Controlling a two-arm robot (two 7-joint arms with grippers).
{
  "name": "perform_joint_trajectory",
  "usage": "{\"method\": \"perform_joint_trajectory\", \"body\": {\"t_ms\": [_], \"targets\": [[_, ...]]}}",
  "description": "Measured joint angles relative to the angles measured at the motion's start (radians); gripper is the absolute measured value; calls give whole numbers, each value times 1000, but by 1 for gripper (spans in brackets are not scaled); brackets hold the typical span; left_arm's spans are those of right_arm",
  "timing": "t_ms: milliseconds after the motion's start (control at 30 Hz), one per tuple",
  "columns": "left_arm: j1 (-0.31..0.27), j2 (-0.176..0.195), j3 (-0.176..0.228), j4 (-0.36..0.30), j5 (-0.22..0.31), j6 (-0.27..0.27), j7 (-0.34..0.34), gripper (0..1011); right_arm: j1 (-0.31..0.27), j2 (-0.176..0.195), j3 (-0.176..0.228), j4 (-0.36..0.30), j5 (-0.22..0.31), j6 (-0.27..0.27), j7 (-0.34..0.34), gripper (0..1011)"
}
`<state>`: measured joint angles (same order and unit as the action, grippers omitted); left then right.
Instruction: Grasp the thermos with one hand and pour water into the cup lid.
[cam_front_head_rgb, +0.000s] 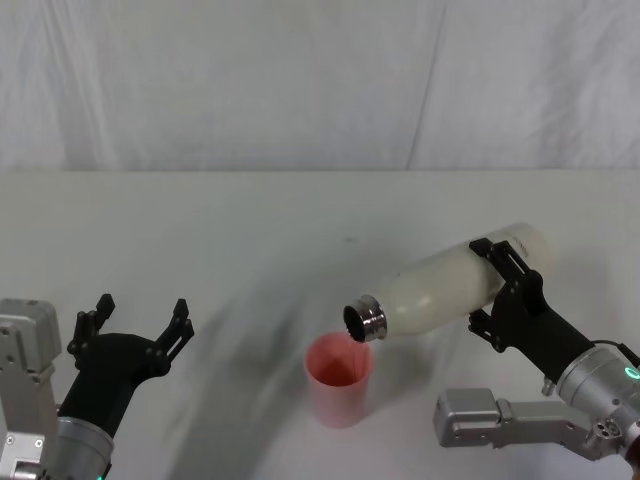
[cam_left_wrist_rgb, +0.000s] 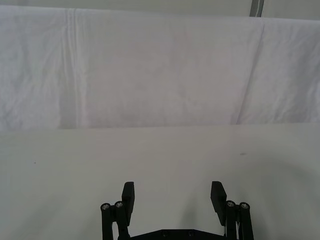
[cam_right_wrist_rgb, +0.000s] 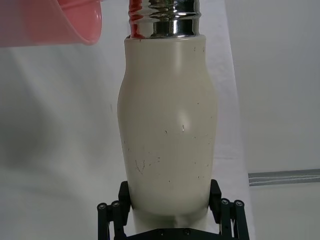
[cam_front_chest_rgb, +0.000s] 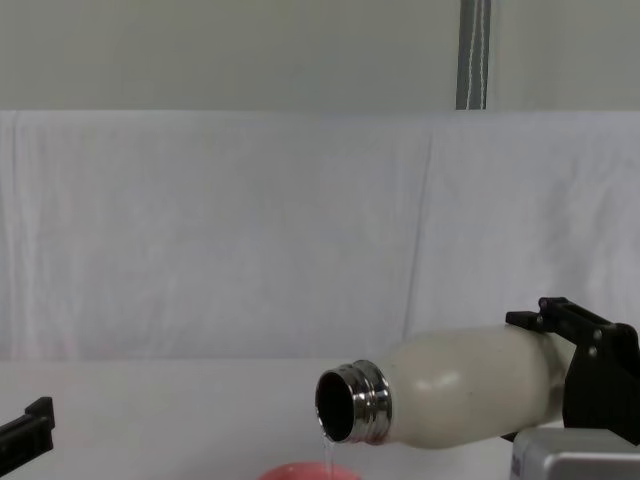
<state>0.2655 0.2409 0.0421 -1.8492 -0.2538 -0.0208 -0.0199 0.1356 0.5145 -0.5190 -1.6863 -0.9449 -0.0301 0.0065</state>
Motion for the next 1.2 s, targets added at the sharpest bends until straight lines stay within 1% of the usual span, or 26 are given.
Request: {"method": "perform_joint_trajectory", "body": {"t_ms": [1200], "targets": [[0, 0, 0, 0, 0, 0, 0, 1001, 7, 0, -7, 1, -1, 1, 7, 949]]}}
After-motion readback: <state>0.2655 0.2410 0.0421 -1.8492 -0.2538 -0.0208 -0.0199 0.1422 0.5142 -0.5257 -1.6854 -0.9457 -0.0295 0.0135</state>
